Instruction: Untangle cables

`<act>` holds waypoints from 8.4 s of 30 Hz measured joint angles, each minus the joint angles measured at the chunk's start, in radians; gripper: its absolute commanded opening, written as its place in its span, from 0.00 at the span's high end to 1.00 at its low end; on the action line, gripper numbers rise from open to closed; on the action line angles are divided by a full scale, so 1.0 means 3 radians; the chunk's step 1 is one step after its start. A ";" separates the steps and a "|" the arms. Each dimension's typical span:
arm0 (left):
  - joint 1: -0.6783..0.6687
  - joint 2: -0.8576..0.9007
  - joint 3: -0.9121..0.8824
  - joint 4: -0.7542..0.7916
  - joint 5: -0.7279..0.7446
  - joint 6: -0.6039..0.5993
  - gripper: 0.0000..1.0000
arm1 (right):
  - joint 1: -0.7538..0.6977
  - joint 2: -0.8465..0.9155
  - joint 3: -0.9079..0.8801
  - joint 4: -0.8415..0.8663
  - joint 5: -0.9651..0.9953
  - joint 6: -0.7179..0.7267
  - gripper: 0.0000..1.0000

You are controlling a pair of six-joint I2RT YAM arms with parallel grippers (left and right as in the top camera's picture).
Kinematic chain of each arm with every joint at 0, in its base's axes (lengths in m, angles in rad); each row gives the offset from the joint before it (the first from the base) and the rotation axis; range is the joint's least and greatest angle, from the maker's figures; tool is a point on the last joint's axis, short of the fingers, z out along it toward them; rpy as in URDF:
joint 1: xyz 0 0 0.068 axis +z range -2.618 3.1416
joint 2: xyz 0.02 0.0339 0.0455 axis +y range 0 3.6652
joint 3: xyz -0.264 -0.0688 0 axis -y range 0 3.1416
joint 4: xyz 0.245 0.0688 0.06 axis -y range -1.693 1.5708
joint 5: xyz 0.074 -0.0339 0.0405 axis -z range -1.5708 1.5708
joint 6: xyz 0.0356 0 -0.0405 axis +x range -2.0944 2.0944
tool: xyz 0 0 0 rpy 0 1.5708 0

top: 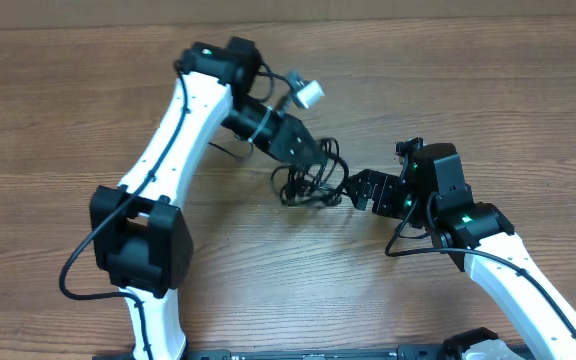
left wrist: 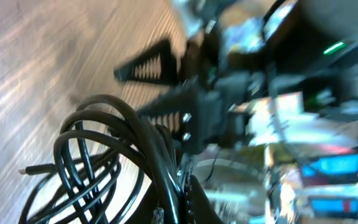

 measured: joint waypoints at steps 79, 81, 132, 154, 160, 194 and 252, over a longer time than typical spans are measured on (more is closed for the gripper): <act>0.0431 0.0000 0.0000 0.0060 0.0921 -0.2810 0.96 | 0.0004 0.0001 -0.0013 0.0354 0.0807 0.0404 0.47; 0.0432 0.0000 0.0000 0.0088 0.0921 -0.2810 0.95 | 0.0004 0.0001 -0.0013 0.0360 0.0820 0.0439 0.44; 0.0108 0.0000 0.0008 0.0568 -0.3536 -0.2885 0.00 | 0.0003 0.0155 -0.0013 0.0549 -0.0502 -0.0744 0.00; 0.0099 0.0000 0.0006 0.0711 -0.3707 -0.2884 0.01 | 0.0285 0.0879 -0.0013 0.0823 -0.0326 -0.1336 0.08; 0.0099 0.0000 0.0008 0.0711 -0.3708 -0.2884 0.01 | 0.0497 0.0879 -0.0013 0.0849 0.0050 -0.1498 0.11; 0.0099 0.0000 0.0006 0.0711 -0.3708 -0.2884 0.01 | 0.0512 0.1172 -0.0013 0.1265 0.0370 -0.2406 0.18; 0.0099 0.0000 0.0006 0.0721 -0.3719 -0.2884 0.00 | 0.0514 -0.0778 -0.0013 0.0638 0.0734 -0.2148 0.75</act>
